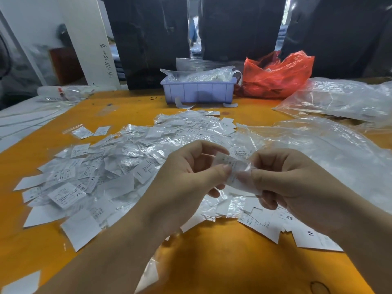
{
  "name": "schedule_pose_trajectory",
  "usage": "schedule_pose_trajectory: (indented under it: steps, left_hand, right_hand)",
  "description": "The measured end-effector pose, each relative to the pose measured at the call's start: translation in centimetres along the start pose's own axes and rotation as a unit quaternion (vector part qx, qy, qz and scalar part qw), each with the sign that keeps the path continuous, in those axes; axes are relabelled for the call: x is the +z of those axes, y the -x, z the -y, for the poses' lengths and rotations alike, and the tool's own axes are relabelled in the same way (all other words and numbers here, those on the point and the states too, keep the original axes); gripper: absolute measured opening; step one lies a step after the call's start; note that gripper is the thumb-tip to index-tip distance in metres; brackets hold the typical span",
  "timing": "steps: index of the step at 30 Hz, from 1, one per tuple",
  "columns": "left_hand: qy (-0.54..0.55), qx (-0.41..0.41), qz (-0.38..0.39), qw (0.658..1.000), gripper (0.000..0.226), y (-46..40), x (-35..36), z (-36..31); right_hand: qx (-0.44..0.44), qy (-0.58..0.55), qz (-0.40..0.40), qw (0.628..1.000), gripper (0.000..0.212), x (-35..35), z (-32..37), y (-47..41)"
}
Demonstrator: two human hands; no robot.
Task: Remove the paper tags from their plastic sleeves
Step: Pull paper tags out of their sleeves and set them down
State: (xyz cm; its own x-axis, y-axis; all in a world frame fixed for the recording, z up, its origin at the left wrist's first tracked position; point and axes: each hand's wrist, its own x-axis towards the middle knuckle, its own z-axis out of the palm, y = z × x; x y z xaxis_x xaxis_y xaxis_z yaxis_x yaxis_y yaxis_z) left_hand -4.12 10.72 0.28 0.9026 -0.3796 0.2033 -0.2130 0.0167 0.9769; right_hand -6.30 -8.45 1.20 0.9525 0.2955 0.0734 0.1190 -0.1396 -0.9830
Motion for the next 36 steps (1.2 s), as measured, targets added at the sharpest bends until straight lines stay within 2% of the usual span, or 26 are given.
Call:
schedule_pose_trajectory:
  steps: [2,7,11,13,15,19,22,24,26,30,33,36]
  left_hand:
    - [-0.023,0.005,0.004,1.0,0.018,0.1,0.2,0.0]
    - [-0.051,0.005,-0.031,0.998,0.021,-0.1,-0.2,0.1]
    - [-0.085,-0.003,-0.044,0.995,0.024,-0.2,-0.4,0.2]
    - [-0.142,-0.008,-0.071,0.987,0.023,-0.2,-0.6,0.5]
    - [-0.255,-0.02,-0.087,0.963,0.024,-0.3,-0.9,0.9]
    - [-0.459,-0.053,-0.09,0.882,0.042,-0.3,-0.6,1.4]
    - [-0.507,0.003,-0.11,0.855,0.044,-0.2,-0.1,1.2]
    - [-0.499,0.05,-0.072,0.862,0.037,0.1,0.3,1.1]
    - [-0.48,0.085,0.005,0.873,0.028,0.4,1.0,1.1]
    - [-0.519,0.116,0.14,0.835,0.039,0.6,2.6,1.9]
    - [-0.544,0.117,0.16,0.816,0.031,0.4,2.8,2.7]
    - [-0.56,0.136,0.134,0.806,0.02,0.3,3.1,2.9]
  right_hand:
    - [-0.007,0.014,-0.008,1.0,0.023,0.1,-0.1,0.0]
    - [0.002,-0.003,0.009,1.0,0.013,-0.3,-0.1,-0.1]
    - [-0.012,0.116,-0.034,0.993,0.034,0.0,-0.1,0.0]
    - [-0.015,0.179,-0.054,0.982,0.04,-0.1,0.1,0.1]
    - [-0.011,0.253,-0.083,0.964,0.039,-0.6,0.2,0.3]
    - [-0.021,0.436,-0.135,0.889,0.012,-1.1,-0.1,0.6]
    - [-0.057,0.488,-0.18,0.852,0.023,-1.4,0.2,0.6]
    - [-0.056,0.497,-0.215,0.839,0.027,-1.8,0.6,0.6]
    - [-0.015,0.51,-0.228,0.829,0.028,-2.3,0.7,0.7]
    - [0.084,0.541,-0.199,0.813,0.024,-2.5,0.1,0.9]
    - [0.112,0.553,-0.181,0.805,0.021,-2.4,-0.3,0.8]
    - [0.149,0.571,-0.145,0.794,0.028,-1.9,-0.6,0.5]
